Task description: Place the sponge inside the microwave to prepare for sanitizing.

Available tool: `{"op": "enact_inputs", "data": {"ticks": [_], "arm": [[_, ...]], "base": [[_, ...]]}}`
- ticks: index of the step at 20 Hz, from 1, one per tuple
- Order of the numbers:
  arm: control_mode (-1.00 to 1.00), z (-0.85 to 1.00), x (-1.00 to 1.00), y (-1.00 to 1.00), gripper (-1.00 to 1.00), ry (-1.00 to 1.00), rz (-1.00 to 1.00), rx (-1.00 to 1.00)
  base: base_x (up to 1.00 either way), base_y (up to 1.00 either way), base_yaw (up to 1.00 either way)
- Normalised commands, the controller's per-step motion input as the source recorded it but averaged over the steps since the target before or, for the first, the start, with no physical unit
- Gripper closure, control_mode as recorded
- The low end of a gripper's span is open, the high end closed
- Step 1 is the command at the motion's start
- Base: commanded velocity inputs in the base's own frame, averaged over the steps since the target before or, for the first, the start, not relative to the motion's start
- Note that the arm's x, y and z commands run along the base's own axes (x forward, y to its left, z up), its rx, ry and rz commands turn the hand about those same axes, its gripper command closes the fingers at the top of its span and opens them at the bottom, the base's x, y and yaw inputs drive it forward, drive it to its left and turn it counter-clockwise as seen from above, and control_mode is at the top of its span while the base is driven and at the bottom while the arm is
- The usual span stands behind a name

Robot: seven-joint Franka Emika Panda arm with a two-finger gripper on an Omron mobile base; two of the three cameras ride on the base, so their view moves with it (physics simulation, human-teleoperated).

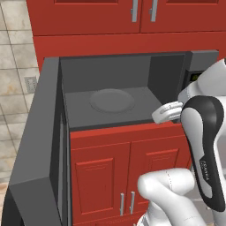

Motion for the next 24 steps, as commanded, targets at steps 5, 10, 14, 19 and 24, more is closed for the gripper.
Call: {"op": "enact_inputs", "data": {"ticks": [5, 10, 14, 19, 24], "arm": [[1.0, 0.0, 0.0, 0.0, -1.0, 0.0, 0.0, 0.0], [1.0, 0.0, 0.0, 0.0, -1.0, 0.0, 0.0, 0.0], [1.0, 0.0, 0.0, 0.0, -1.0, 0.0, 0.0, 0.0], [1.0, 0.0, 0.0, 0.0, -1.0, 0.0, 0.0, 0.0], [1.0, 0.0, 0.0, 0.0, -1.0, 0.0, 0.0, 0.0]], "base": [[-0.27, -0.06, 0.0], [-0.61, -0.2, -0.01], [-0.69, -0.2, 0.0], [-0.54, -0.17, -0.01], [-0.24, -0.08, -0.33]]}}
